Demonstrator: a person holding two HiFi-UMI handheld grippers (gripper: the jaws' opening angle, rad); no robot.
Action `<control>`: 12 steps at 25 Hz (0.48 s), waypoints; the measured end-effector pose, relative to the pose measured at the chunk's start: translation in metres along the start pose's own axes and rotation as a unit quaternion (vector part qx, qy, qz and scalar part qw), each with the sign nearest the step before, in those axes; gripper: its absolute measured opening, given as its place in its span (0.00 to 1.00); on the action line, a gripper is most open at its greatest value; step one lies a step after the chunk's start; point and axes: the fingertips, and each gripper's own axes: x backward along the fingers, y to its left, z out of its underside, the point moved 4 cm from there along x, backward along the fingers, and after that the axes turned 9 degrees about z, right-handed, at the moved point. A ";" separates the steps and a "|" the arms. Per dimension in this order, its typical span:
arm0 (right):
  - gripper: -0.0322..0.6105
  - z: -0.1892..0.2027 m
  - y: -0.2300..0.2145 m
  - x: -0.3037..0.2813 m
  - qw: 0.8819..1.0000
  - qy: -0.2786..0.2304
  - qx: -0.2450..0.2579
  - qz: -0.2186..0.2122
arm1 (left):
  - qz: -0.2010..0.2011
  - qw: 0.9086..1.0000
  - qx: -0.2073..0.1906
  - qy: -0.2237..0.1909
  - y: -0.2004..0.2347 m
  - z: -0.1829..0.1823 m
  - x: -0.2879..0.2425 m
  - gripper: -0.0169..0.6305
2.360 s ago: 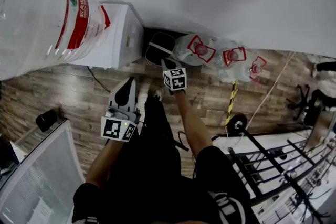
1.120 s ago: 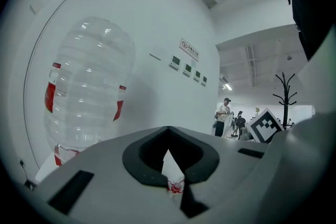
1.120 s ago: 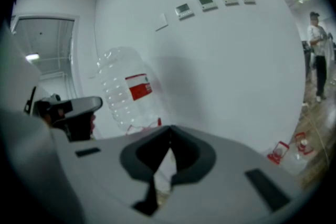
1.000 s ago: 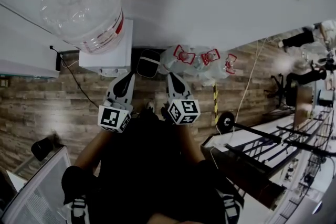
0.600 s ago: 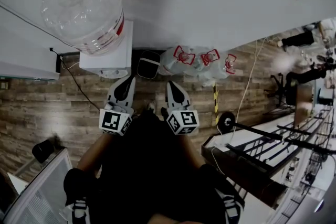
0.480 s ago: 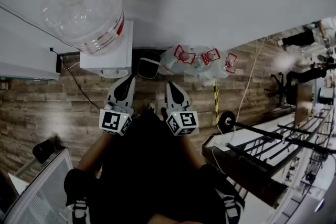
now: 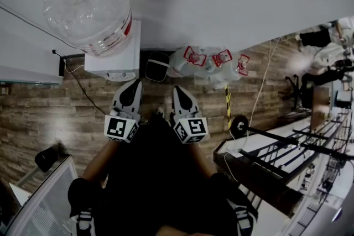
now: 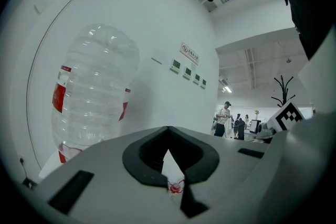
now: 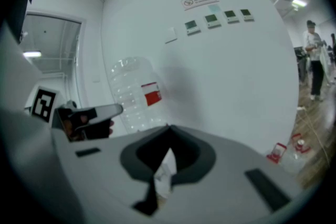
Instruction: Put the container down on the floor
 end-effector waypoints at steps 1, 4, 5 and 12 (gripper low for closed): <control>0.10 0.000 0.001 0.000 1.000 0.000 0.000 -0.001 | 0.000 1.000 0.001 0.001 0.000 0.000 0.000 0.07; 0.10 0.002 0.004 0.001 1.000 0.004 0.002 -0.002 | 0.003 1.000 0.005 -0.002 0.000 0.003 0.002 0.07; 0.10 0.002 0.004 0.001 1.000 0.006 0.003 -0.002 | 0.003 1.000 0.005 -0.002 0.000 0.003 0.002 0.07; 0.10 0.003 0.007 0.001 1.000 0.007 0.007 0.001 | 0.007 1.000 0.005 0.001 0.001 0.006 0.003 0.07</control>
